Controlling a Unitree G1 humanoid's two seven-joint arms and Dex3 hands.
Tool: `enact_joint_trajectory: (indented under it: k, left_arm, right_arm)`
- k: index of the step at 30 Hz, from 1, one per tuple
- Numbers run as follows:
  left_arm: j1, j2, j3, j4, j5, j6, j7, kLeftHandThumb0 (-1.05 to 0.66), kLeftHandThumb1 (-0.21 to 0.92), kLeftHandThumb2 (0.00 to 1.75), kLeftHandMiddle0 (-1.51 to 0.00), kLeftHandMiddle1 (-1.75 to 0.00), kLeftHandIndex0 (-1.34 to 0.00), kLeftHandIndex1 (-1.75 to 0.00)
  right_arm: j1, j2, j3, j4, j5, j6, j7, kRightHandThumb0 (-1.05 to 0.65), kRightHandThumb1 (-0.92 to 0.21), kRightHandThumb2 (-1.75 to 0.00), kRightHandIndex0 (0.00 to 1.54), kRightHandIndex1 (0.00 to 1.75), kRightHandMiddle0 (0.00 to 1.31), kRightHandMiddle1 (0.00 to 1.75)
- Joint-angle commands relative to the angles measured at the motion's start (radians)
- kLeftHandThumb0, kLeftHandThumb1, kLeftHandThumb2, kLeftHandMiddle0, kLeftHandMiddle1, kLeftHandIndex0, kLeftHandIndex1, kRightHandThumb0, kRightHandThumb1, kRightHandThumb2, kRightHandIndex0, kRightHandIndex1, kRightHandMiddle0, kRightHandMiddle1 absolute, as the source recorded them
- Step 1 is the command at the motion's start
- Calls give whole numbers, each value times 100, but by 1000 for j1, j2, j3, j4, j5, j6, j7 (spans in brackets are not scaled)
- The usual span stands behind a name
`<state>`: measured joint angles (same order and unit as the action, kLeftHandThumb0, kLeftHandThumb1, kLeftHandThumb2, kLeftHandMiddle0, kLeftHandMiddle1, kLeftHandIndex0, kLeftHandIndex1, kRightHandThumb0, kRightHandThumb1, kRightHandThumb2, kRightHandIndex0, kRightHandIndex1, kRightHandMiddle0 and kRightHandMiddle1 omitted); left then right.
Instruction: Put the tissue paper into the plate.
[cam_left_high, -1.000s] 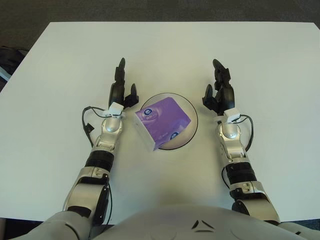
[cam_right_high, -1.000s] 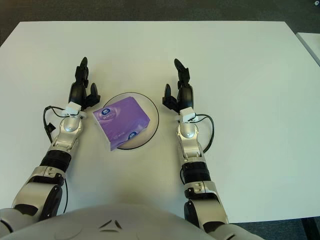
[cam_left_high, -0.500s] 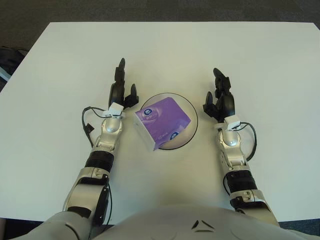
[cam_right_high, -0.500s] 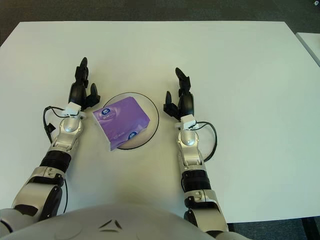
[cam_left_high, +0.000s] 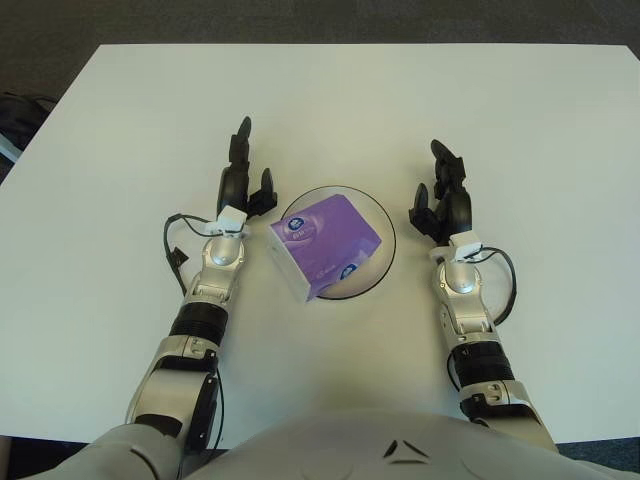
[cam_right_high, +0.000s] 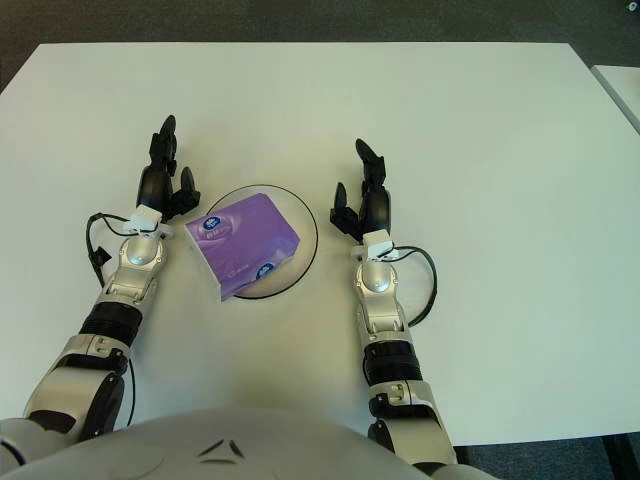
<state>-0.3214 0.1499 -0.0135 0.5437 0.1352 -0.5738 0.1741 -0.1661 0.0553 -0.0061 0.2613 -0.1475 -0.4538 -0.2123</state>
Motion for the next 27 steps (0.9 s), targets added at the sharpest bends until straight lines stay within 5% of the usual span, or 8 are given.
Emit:
enact_joint_trajectory:
  k: [1,27]
  left_arm:
    - [227,-52,-25,112,16,21,8,-87,92,92,-12,-2,0,-37]
    - [256,-55,-29,64,14,27,1,-87,92,91,-11,-1,0,-34]
  right_arm:
    - [46,5,-7,28,-2,16,-17,-59,-92,-83,27,9,0,55]
    - [67,1,-6,28,14,13,0,-57,-92,-80,29,10,0,57]
